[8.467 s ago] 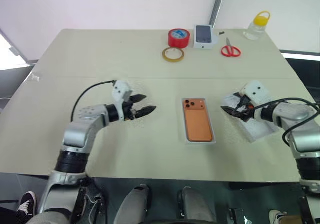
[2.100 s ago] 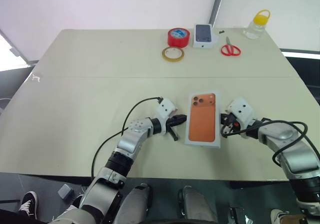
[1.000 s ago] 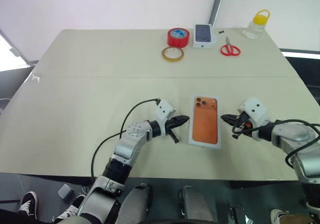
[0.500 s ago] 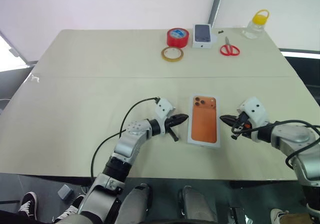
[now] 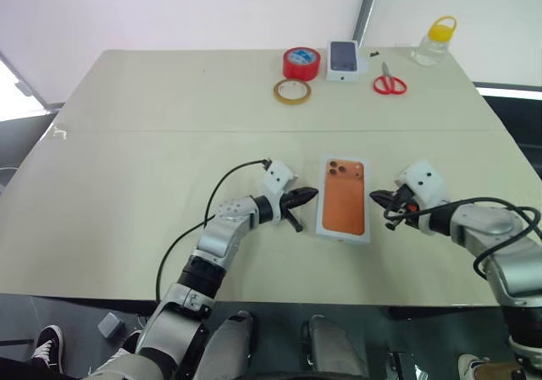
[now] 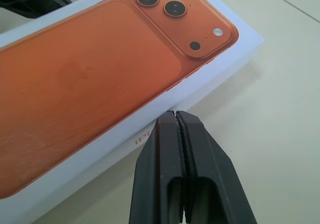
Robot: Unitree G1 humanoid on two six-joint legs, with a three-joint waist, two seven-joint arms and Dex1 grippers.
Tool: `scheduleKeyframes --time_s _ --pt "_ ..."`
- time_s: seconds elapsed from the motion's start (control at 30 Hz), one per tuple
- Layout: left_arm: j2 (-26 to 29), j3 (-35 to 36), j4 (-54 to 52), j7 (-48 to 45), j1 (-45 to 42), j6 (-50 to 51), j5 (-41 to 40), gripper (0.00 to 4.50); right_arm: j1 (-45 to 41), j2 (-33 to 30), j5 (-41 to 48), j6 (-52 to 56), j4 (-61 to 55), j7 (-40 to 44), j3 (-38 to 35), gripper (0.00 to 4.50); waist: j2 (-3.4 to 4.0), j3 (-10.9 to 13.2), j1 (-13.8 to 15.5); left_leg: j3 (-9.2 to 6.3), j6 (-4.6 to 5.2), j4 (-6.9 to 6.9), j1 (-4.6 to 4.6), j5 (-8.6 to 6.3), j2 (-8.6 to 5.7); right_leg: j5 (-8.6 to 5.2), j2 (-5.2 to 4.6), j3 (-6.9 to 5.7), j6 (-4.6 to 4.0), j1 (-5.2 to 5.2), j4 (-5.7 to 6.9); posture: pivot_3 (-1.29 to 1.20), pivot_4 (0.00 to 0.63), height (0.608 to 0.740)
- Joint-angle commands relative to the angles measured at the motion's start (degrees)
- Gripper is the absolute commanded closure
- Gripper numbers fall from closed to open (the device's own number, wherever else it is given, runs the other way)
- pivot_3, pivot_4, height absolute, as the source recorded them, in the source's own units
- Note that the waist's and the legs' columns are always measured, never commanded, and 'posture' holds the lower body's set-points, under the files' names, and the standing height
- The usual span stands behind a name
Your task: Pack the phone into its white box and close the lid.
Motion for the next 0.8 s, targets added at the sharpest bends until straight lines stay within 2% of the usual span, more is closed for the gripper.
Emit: scheduleKeyframes --time_s 0.03,0.23,0.37,0.53,0.67,0.8 --pt "-2.1 -1.3 -1.0 -0.5 -1.5 -1.5 -0.2 4.46 -1.4 1.0 -1.0 -2.4 -1.1 0.1 3.2 4.44 0.00 0.0 0.0 0.00 0.00 0.00 0.00 0.00 0.00 0.00 0.00 0.00 0.00 0.00 0.00 0.00 0.150 0.740" --pt "-1.1 -1.0 0.1 0.1 -1.0 -1.5 1.3 4.46 -1.4 0.6 -4.8 -4.2 0.8 0.3 5.9 4.44 0.00 0.0 0.0 0.00 -0.02 0.00 0.00 0.01 0.01 0.00 0.02 0.00 0.00 0.00 0.00 0.00 0.150 0.740" --pt "0.2 0.1 -0.5 0.1 -0.7 -1.8 1.2 4.46 -2.3 -0.4 -4.4 -4.7 2.1 0.7 3.2 4.44 0.00 0.0 -0.1 0.00 -0.02 0.01 0.00 0.01 0.01 0.00 0.03 0.00 0.00 -0.01 0.01 0.00 0.150 0.740" --pt "-0.1 3.2 0.6 1.1 -4.9 -2.5 -0.4 4.46 -7.5 0.9 -0.5 -3.1 3.8 0.4 -1.3 4.44 -0.01 0.0 -0.1 0.02 -0.02 0.01 0.00 0.01 0.01 0.01 0.05 0.00 -0.01 -0.03 0.04 0.00 0.150 0.740" --pt "-2.4 4.4 6.3 3.2 -11.0 -5.7 0.2 4.46 -11.1 3.7 2.6 -1.9 3.3 -0.1 -2.1 4.44 -0.05 0.0 0.1 0.01 -0.03 0.02 -0.01 0.02 0.02 0.01 0.06 -0.02 -0.01 -0.01 0.01 0.00 0.150 0.740" --pt "-4.3 2.7 13.8 3.0 -13.9 -10.5 2.8 4.46 -10.5 5.7 3.3 -0.4 1.9 -0.5 0.2 4.44 -0.07 0.0 0.1 0.03 -0.30 0.02 -0.02 0.18 -0.03 -0.01 0.00 -0.04 0.02 0.02 -0.05 0.00 0.150 0.740"
